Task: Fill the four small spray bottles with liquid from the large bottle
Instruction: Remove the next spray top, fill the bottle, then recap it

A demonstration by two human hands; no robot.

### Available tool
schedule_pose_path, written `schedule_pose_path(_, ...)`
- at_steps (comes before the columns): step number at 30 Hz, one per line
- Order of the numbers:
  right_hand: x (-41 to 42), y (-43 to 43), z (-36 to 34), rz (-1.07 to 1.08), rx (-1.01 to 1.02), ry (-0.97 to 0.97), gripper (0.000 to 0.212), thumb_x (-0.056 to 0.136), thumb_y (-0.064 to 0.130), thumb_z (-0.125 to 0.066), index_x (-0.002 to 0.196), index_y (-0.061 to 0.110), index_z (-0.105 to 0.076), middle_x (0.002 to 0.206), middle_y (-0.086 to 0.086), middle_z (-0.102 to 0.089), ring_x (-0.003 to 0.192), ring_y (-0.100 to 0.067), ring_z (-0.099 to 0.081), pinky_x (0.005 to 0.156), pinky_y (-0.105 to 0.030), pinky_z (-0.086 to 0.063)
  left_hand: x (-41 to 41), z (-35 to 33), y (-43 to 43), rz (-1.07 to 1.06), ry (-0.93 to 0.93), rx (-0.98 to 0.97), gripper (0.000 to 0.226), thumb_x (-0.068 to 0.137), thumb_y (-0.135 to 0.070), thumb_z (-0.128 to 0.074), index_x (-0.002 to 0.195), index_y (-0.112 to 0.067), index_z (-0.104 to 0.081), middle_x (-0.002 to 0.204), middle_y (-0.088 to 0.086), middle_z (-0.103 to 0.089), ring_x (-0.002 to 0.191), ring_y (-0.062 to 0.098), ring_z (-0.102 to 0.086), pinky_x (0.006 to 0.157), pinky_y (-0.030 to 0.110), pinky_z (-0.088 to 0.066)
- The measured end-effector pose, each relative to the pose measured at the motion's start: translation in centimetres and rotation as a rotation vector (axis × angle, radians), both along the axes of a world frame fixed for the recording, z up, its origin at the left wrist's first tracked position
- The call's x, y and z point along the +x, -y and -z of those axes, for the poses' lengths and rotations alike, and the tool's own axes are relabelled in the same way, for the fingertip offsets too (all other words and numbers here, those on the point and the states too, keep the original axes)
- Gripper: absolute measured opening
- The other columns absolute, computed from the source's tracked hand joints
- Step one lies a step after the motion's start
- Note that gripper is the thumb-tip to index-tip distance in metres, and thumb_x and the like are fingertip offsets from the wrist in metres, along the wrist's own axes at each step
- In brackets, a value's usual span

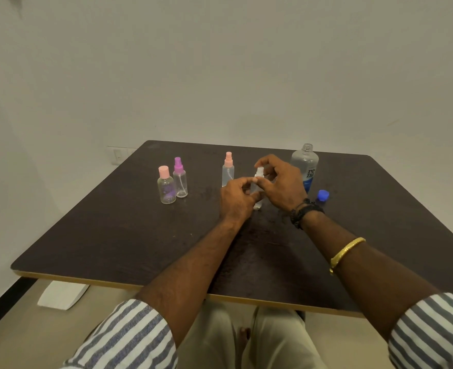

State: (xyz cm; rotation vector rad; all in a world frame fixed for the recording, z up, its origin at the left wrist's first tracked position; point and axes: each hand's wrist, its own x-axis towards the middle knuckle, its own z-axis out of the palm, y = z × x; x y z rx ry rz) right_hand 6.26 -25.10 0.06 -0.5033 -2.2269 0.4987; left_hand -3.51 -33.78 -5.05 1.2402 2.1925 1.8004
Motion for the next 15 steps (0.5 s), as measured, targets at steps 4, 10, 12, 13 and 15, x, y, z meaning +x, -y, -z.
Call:
schedule_pose_path(4, -0.21, 0.10, -0.01, 0.022, 0.004, 0.001, 0.023, 0.085, 0.024, -0.078, 0.104, 0.023, -0.065, 0.083, 0.008, -0.062, 0.078, -0.012, -0.062, 0.075, -0.037, -0.058, 0.09, -0.15, 0.09, -0.016, -0.006, 0.007, 0.033, 0.078, -0.030, -0.086, 0.106, -0.016, -0.076, 0.085, -0.010, -0.070, 0.071, -0.004, -0.062, 0.061, 0.002, -0.045)
schedule_pose_path(10, -0.57, 0.51, 0.24, 0.065, -0.010, -0.022, 0.024, 0.084, 0.025, -0.079, 0.104, 0.023, -0.065, 0.088, 0.006, -0.068, 0.081, -0.012, -0.065, 0.074, -0.034, -0.058, 0.01, 0.08, 0.09, -0.043, -0.043, 0.011, 0.033, 0.079, -0.036, -0.084, 0.105, -0.017, -0.076, 0.087, -0.005, -0.074, 0.074, 0.005, -0.065, 0.065, 0.013, -0.051)
schedule_pose_path(12, -0.52, 0.62, 0.47, 0.068, -0.023, -0.038, 0.025, 0.085, 0.025, -0.078, 0.106, 0.023, -0.066, 0.092, 0.004, -0.069, 0.082, -0.013, -0.065, 0.074, -0.035, -0.059, 0.21, 0.23, 0.10, -0.049, -0.049, 0.022, 0.033, 0.079, -0.038, -0.083, 0.105, -0.018, -0.076, 0.087, -0.003, -0.074, 0.077, 0.010, -0.067, 0.067, 0.019, -0.056)
schedule_pose_path(13, -0.48, 0.70, 0.61, 0.072, -0.026, -0.044, 0.026, 0.086, 0.026, -0.078, 0.108, 0.023, -0.066, 0.093, 0.003, -0.069, 0.082, -0.013, -0.064, 0.074, -0.035, -0.059, 0.34, 0.27, 0.16, -0.051, -0.051, 0.027, 0.033, 0.079, -0.038, -0.083, 0.106, -0.018, -0.075, 0.088, -0.003, -0.074, 0.078, 0.011, -0.068, 0.068, 0.021, -0.056)
schedule_pose_path(15, -0.35, 0.78, 0.83, 0.069, -0.031, -0.056, 0.029, 0.087, 0.028, -0.077, 0.114, 0.024, -0.067, 0.096, 0.003, -0.068, 0.083, -0.012, -0.063, 0.074, -0.032, -0.059, 0.43, 0.29, 0.20, -0.053, -0.045, 0.028, 0.031, 0.080, -0.035, -0.083, 0.105, -0.018, -0.075, 0.089, -0.003, -0.074, 0.079, 0.011, -0.068, 0.068, 0.019, -0.055)
